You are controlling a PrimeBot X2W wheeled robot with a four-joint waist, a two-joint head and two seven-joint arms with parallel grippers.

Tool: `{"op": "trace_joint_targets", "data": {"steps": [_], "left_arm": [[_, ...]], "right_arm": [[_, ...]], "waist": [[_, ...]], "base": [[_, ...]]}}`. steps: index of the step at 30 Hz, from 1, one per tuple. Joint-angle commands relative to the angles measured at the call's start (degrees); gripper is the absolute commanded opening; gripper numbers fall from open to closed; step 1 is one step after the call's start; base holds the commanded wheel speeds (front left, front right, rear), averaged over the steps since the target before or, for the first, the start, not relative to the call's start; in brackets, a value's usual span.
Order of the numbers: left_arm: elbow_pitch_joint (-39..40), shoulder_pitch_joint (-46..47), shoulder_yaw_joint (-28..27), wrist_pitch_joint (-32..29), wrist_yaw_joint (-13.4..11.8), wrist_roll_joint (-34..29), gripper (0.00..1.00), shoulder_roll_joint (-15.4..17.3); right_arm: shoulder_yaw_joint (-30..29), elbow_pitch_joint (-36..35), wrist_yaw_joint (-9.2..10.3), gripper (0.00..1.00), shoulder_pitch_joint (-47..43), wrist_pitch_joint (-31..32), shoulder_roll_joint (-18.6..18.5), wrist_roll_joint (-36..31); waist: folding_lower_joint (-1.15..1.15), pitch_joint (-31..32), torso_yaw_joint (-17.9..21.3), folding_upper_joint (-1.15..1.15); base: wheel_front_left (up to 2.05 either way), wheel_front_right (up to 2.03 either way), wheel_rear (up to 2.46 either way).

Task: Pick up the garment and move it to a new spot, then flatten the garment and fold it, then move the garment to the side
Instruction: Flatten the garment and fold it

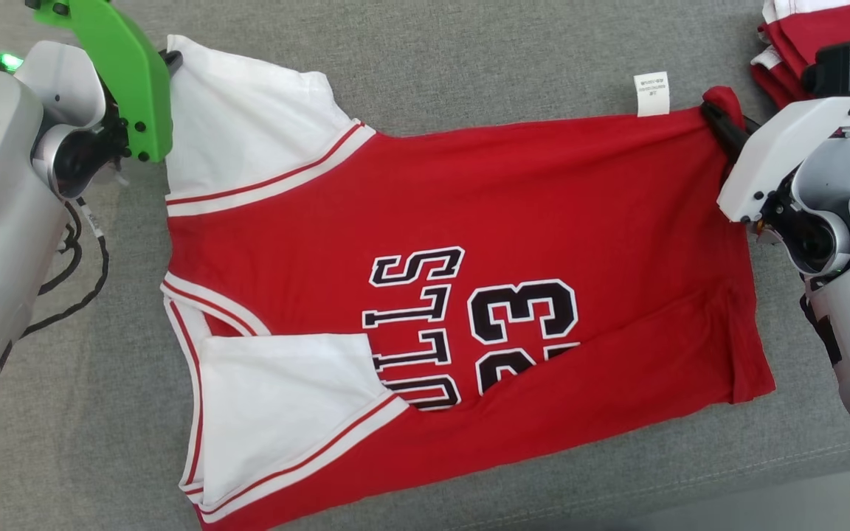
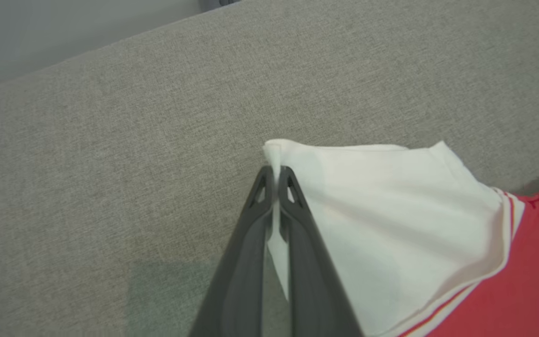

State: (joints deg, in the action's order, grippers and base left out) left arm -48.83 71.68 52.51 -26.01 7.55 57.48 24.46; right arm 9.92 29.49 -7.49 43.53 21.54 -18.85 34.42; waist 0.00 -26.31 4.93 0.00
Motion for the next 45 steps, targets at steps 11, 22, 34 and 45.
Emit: {"op": "trace_joint_targets", "data": {"steps": [11, 22, 34, 45], "left_arm": [[2.77, -3.15, 3.19, -1.71, -0.12, 6.94, 0.0, 0.8], [9.33, -7.13, 6.26, -13.59, -0.12, 15.78, 0.0, 4.66], [19.5, -10.51, 8.08, -22.37, -0.12, 20.68, 0.0, 8.82], [27.49, -13.87, 9.62, -27.49, -2.03, 23.36, 0.0, 11.36]], "right_arm": [[3.96, 2.73, -0.01, 0.0, -1.66, -1.69, -1.67, 0.69], [10.42, 6.24, -0.01, 0.0, -3.67, -3.44, -5.42, 3.05], [20.98, 7.99, -0.01, 0.0, -2.14, -6.45, -10.69, 9.94], [30.27, 4.2, -0.01, 0.0, 0.02, 0.7, -16.75, 19.77]], "waist": [[0.0, 5.99, -1.24, 0.0], [0.0, 13.1, -2.84, 0.0], [0.0, 14.04, -5.68, 0.0], [0.0, 14.49, -6.0, 0.0]], "base": [[0.0, 0.0, 0.0], [0.0, 0.0, 0.0], [0.0, 0.0, 0.0], [0.0, 0.0, 0.0]]}}
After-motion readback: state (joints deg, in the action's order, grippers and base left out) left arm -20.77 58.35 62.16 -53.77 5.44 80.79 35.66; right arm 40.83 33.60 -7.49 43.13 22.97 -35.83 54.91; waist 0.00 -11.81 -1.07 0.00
